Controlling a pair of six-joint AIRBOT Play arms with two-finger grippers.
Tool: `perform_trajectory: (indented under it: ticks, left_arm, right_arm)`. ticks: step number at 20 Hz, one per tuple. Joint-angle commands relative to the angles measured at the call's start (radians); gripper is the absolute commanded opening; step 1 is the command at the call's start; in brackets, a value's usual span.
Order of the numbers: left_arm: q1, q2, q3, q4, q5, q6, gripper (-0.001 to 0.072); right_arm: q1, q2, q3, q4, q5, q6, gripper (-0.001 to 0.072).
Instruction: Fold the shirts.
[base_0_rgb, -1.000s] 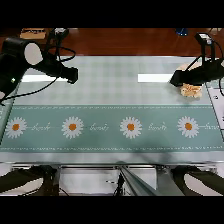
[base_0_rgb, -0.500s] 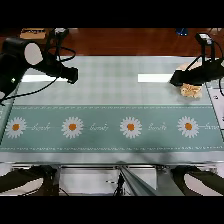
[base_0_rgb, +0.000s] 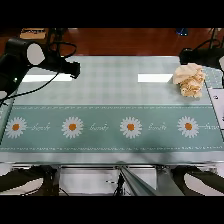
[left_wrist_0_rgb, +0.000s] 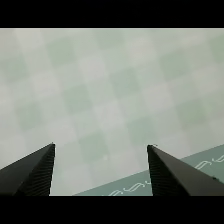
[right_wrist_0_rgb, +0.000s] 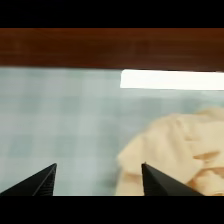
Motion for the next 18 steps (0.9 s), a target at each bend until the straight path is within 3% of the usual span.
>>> perform_trajectory:
  ticks: [1,6,9,12,13,14,15,18]
  left_arm:
    - [0.000,-0.004,0.000,-0.006,0.034,0.000,0.0720]
    - [0.000,-0.004,0.000,-0.006,-0.024,0.000,0.0720]
    - [0.000,-0.004,0.000,-0.006,-0.029,0.000,0.0720]
    - [0.000,-0.004,0.000,-0.006,-0.029,-0.001,0.0720]
    - [0.000,-0.004,0.000,-0.006,-0.029,0.000,0.0720]
    - [0.000,-0.004,0.000,-0.006,-0.029,0.000,0.0720]
    - [0.000,-0.004,0.001,-0.006,-0.029,0.000,0.0720]
    - [0.000,0.002,0.019,-0.006,-0.034,0.003,0.0720]
  right_arm:
    - [-0.098,-0.095,0.001,-0.295,-0.132,0.312,0.0582]
    - [-0.275,-0.304,0.001,-0.105,0.004,0.300,0.0585]
    - [-0.288,-0.405,0.000,0.006,0.050,0.196,0.0593]
    - [-0.274,-0.479,0.001,0.063,0.054,0.184,0.0592]
    - [-0.273,-0.493,0.001,0.085,0.054,0.183,0.0561]
    - [-0.274,-0.498,0.001,0.105,0.054,0.178,0.0348]
    - [-0.274,-0.486,0.001,0.117,0.056,0.171,0.0069]
    - [-0.274,-0.364,0.006,0.120,0.021,0.107,0.0038]
